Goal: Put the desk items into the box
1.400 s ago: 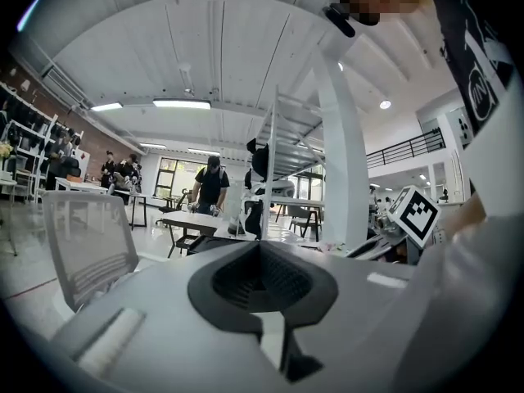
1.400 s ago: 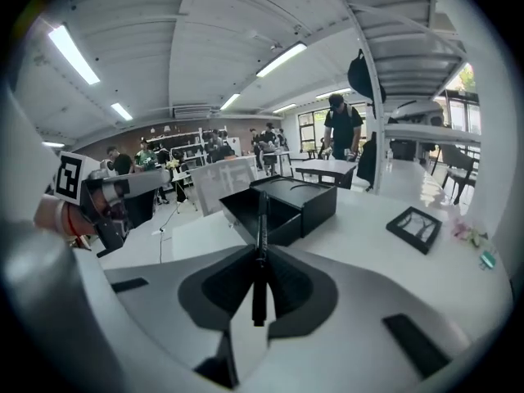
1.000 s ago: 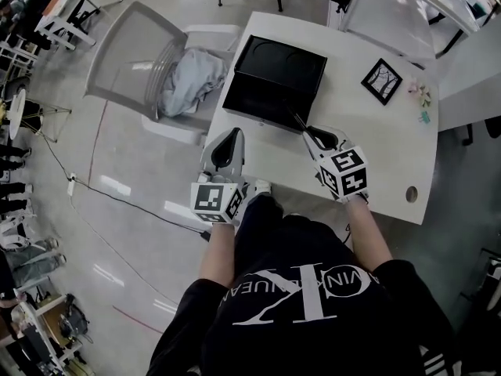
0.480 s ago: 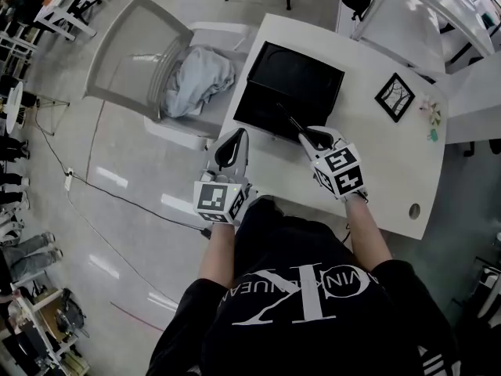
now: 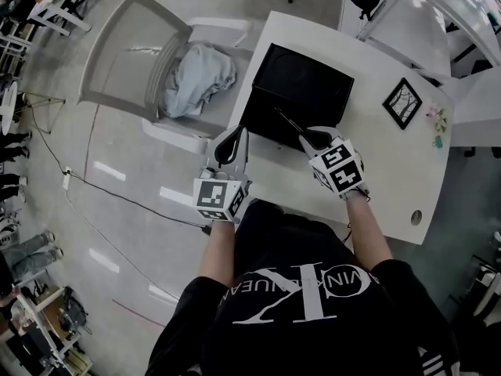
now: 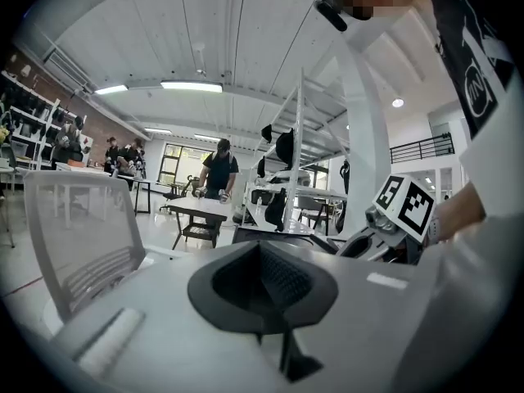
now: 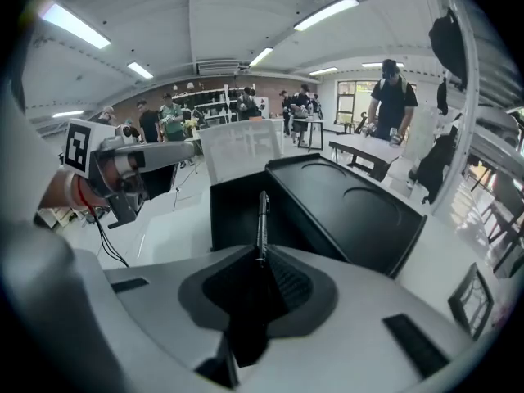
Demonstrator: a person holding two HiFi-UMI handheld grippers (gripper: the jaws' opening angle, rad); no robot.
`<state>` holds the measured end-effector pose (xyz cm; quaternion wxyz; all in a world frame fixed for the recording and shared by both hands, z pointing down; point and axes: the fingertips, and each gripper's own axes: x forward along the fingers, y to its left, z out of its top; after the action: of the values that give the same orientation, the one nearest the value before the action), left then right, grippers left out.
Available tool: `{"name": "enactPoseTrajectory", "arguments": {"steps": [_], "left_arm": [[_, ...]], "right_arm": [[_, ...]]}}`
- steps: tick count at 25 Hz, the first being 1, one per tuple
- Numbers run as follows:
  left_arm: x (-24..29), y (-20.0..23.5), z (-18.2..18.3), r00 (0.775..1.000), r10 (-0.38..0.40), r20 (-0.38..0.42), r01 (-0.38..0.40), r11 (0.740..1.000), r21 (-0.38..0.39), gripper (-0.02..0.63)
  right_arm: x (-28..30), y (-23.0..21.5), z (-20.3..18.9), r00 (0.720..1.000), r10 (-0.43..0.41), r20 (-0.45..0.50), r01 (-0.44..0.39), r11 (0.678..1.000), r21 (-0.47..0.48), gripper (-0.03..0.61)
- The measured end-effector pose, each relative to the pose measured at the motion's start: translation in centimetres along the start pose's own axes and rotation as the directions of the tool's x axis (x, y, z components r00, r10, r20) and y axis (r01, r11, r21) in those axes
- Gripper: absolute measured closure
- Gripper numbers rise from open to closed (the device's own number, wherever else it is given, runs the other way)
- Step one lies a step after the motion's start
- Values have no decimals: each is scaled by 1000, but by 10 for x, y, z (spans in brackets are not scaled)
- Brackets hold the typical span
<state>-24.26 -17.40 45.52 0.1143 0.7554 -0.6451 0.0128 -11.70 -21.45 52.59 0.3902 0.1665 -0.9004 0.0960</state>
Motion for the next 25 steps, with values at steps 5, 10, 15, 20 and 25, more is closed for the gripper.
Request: {"name": "enactPoseTrajectory", "arguments": {"steps": [5,10,15,20,25], "left_arm": [[10,8,-3,1000,-12,-10,12,1000,-11,603],[19,17,-3,1000,-17,-14,17,1000,-23,604],[26,25,-2,1000,-25,-17,24,999,-32,604],[29,35,-2,999,-28,-19,28,999,-28,603],[30,45,-2,999,-28,-20,27,999,-36,604]], "right_arm": [[13,-2,-3,997,6,-79,-9,999,-34,525],[16,2,2,986,4,-167,-31,987,-160,525],[28,3,12,980,8,-198,-52,975,-215,525],[40,8,11,968,24,-249,-83,969,-231,525],[49,9,8,959,22,-281,-91,968,-233,525]]}}
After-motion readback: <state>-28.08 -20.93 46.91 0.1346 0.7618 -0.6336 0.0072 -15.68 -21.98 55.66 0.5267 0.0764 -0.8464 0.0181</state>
